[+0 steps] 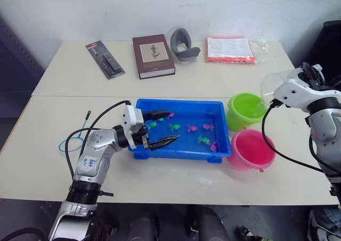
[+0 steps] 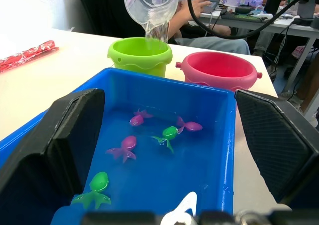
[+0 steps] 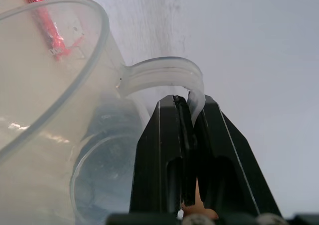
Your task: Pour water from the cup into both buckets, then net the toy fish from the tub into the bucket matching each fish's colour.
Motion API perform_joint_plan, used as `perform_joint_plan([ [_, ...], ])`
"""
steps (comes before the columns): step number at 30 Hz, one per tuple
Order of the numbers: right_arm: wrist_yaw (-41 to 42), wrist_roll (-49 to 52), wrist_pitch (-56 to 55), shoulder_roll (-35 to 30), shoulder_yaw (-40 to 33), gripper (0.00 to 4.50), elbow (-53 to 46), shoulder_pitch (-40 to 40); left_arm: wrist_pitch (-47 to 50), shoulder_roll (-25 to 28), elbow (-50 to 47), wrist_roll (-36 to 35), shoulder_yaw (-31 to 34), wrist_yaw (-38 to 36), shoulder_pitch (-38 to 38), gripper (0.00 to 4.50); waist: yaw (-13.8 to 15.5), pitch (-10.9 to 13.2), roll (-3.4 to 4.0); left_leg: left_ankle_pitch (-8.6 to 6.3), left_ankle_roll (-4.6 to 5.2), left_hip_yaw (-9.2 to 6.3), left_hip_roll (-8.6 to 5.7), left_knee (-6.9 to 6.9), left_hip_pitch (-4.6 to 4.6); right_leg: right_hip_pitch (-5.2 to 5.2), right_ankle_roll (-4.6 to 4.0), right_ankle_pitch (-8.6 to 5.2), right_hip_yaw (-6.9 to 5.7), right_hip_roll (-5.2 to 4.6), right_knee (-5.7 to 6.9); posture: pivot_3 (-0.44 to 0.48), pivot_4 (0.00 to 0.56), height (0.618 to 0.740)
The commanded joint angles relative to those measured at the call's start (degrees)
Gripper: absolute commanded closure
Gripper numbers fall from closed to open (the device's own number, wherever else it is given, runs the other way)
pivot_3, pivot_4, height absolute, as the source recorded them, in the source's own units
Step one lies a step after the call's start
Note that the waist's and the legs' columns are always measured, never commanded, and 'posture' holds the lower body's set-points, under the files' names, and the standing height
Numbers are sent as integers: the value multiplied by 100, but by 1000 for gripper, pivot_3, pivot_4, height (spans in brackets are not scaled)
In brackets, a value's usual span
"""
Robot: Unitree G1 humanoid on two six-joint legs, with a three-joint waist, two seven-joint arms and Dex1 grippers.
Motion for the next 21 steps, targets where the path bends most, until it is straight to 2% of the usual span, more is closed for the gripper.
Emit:
perform_joint_plan([
  [1,-138,-193,-158,38,-48,4480,-24,-142,-108,-25,-74,-23,31,-11,-77,0,2,0,0,0,0,0,0,0,0,0,0,0,0,0,0,0,150,740],
  [5,-230,-305,-457,81,-52,4480,59,-144,86,-69,-250,-244,31,-95,-104,0,-1,0,0,0,0,0,0,0,0,0,0,0,0,0,0,0,150,740],
  [17,-731,-639,-990,248,-139,4480,203,102,48,-123,-146,-190,28,-99,-230,0,0,0,0,1,-2,0,0,2,0,0,0,0,1,1,3,0,150,740],
  [21,-738,-401,-1022,379,-347,4480,97,245,18,-124,-90,-172,20,-125,-279,0,3,0,0,1,-2,0,0,2,0,0,0,0,1,1,4,0,150,740],
])
